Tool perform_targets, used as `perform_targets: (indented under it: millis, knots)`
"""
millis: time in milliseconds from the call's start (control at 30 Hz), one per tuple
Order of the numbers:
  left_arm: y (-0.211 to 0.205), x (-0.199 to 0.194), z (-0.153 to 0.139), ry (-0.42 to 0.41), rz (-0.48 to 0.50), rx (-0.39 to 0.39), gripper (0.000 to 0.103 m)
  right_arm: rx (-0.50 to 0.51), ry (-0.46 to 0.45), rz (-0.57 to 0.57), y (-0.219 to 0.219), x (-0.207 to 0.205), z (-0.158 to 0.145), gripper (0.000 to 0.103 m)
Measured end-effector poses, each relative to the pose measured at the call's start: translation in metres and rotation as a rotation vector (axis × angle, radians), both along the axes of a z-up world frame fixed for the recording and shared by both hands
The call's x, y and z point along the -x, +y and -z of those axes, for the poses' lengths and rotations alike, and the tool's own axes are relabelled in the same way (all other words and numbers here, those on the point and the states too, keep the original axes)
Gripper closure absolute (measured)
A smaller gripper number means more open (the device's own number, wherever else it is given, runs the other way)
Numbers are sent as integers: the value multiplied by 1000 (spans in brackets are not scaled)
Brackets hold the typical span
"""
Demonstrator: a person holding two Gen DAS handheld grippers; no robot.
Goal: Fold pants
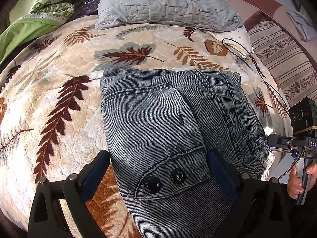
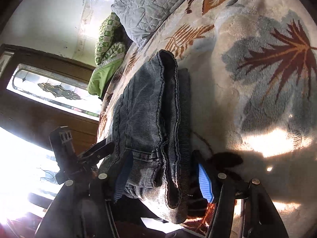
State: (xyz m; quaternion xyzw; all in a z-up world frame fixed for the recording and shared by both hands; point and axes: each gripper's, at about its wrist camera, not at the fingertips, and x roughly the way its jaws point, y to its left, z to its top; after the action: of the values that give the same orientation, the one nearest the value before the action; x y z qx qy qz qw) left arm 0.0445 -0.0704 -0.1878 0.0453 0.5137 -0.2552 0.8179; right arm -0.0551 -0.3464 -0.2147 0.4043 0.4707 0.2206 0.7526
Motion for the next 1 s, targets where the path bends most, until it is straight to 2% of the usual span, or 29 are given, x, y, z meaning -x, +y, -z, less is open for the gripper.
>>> perform_targets:
  millis: [133, 233, 400, 600, 767, 800, 900, 933, 1000]
  knots:
    - [13, -5, 16, 90, -38, 111, 0, -32, 7, -26, 3, -3, 4, 38]
    - [13, -5, 15, 100, 10, 112, 0, -69, 12, -54, 6, -7, 7, 36]
    - [10, -16, 15, 192, 93, 183, 0, -116, 44, -100, 16, -24, 11, 34]
    - [7, -25, 16, 206, 78, 234, 0, -75, 45, -134, 43, -46, 9, 32]
    - [9, -25, 16, 170, 88, 266, 0, -72, 29, -94, 59, -55, 9, 32]
    - [9, -24, 16, 160, 90, 267, 0, -55, 19, -91, 60, -53, 8, 33]
    - [11, -20, 14, 132, 100, 267, 3, -42, 15, -58, 60, -47, 8, 44]
    - [12, -19, 13, 124, 103, 269, 7, -43, 17, -44, 58, -46, 8, 53]
    - [14, -17, 9, 105, 112, 279, 12, -46, 5, -22, 57, -42, 6, 58]
